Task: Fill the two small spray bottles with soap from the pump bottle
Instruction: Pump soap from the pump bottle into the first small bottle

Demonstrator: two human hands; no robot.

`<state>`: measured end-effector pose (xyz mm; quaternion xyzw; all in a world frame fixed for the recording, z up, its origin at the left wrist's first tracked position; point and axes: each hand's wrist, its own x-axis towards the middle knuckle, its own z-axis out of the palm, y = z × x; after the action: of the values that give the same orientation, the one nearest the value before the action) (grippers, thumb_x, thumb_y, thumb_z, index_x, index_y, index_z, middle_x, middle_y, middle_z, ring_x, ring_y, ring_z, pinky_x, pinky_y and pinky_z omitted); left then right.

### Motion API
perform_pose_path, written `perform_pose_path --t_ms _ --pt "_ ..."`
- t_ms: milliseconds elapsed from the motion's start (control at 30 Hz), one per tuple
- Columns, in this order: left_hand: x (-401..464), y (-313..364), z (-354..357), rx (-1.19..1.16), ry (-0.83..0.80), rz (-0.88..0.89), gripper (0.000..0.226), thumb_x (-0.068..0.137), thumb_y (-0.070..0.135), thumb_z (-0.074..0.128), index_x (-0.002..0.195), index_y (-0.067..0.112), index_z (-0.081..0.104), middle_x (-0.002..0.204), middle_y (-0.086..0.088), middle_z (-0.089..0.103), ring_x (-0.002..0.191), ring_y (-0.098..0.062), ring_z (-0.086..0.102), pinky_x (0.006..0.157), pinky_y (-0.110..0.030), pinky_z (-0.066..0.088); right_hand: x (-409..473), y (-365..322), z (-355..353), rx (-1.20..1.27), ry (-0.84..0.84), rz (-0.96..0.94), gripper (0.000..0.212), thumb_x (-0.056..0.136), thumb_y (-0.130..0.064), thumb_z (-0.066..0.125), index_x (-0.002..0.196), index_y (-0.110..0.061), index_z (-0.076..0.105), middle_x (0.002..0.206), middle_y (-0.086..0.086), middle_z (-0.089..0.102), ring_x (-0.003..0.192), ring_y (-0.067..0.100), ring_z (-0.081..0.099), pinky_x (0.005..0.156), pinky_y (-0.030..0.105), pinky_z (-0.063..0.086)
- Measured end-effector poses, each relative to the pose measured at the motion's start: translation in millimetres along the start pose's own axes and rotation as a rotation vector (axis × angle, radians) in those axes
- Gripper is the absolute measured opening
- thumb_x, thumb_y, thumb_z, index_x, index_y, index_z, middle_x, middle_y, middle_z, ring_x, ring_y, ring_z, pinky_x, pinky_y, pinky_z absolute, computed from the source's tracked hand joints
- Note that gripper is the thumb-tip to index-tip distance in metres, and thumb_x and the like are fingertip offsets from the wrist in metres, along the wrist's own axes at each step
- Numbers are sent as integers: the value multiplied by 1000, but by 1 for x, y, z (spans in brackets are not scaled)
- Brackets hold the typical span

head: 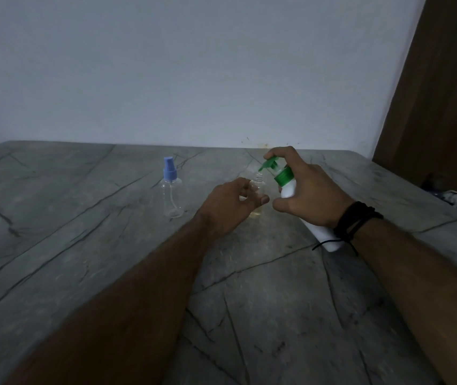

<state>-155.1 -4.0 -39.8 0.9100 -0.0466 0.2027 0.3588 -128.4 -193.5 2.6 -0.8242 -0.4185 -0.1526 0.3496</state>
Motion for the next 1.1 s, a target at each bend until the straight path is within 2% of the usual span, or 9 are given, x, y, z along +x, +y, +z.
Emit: perform_pose_path --t_ms 167,400,500,567,700,900,1033,1100 --pt "1 0 0 1 -2 -9 48 81 60 61 114 25 60 114 7 65 99 -7 59 77 -23 41 1 1 -1 7 1 -5 68 69 -10 75 126 -30 44 73 -14 60 61 5 60 52 13 43" --pt "1 -1 1 -5 0 -4 48 81 61 61 114 26 60 114 7 66 98 -5 59 74 -21 41 0 -1 0 -4 -11 -8 71 70 -12 76 129 -34 42 74 -9 62 61 9 61 53 21 47" --pt "2 -1 1 13 2 -9 50 80 62 60 115 26 60 115 7 66 96 -4 57 72 -20 40 1 1 -1 10 -7 -6 68 69 -11 76 126 -29 43 74 -21 62 63 2 61 53 12 43" --pt "1 -1 0 11 7 -6 51 80 61 61 116 25 60 115 6 66 95 -4 57 70 -17 38 1 2 -1 14 -4 -7 67 70 -10 75 126 -27 44 76 -28 61 64 0 60 54 10 43" --pt "0 -1 0 1 9 -4 50 81 60 61 116 25 60 114 6 66 97 -5 58 73 -20 40 -1 0 0 0 -1 -18 72 70 -11 76 130 -32 42 74 -11 61 62 8 60 52 16 44" --pt "-1 1 0 6 9 -4 48 81 59 62 116 25 61 114 7 66 100 -6 59 78 -23 42 0 2 -1 11 9 -11 68 69 -10 76 126 -27 44 72 -26 61 63 -1 60 54 9 42" --pt "-1 2 0 5 10 -5 48 82 59 61 115 24 61 113 6 66 99 -7 60 80 -26 44 -1 1 0 -2 7 -15 71 70 -13 76 129 -32 42 73 -11 61 61 10 60 52 19 45" --pt "-2 2 0 6 14 0 47 82 59 61 113 24 61 113 6 67 99 -7 60 80 -26 45 -1 1 -1 2 0 -16 70 70 -12 75 128 -32 42 75 -15 62 62 9 61 52 18 45"
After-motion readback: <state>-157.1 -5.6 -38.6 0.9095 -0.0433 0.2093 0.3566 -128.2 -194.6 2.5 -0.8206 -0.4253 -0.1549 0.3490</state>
